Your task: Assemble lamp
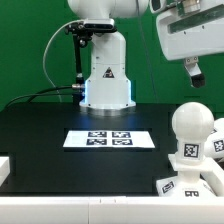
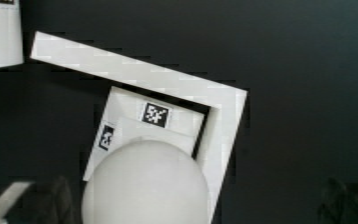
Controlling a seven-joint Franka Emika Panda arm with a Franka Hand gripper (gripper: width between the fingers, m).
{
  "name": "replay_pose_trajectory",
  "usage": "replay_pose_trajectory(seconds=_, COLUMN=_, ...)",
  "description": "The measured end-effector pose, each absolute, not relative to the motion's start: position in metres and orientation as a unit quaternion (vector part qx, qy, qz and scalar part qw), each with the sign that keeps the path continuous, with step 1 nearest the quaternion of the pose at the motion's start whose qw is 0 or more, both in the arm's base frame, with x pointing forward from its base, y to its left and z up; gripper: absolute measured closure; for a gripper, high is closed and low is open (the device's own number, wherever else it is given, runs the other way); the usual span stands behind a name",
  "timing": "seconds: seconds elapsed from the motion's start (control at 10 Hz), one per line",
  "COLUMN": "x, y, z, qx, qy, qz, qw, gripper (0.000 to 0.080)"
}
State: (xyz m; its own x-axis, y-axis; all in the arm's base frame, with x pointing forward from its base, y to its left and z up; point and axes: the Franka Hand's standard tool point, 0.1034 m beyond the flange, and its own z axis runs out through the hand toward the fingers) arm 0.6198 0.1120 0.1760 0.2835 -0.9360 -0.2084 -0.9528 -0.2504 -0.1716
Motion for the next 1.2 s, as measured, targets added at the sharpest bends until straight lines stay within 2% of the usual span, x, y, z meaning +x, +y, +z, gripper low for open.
replay_pose_trajectory(seconds=0.1, x=0.618, y=0.113, z=0.176, qx=-0.79, qy=0.597, qz=0.031, qw=0.135, gripper=0.01)
replay_pose_trajectory(seconds=0.3, x=0.582, y=0.117, z=0.178, qx=-0.785, qy=0.601, qz=0.029, qw=0.151, gripper=0.01)
replay_pose_trajectory(seconds=0.5, x=0.555, y=0.115, z=0.174, qx=-0.782, qy=0.604, qz=0.033, qw=0.148, gripper=0.01)
replay_pose_trajectory(seconds=0.9, x=0.56, y=0.115, z=0.173, qx=-0.783, qy=0.604, qz=0.031, qw=0.148, gripper=0.01)
replay_pose_trajectory(seconds=1.0, x=0.559, y=0.112, z=0.17, qx=-0.791, qy=0.592, qz=0.018, qw=0.153, gripper=0.01)
replay_pose_trajectory(seconds=1.2, x=0.517, y=0.094, z=0.14, qx=-0.821, qy=0.546, qz=-0.011, qw=0.165, gripper=0.01)
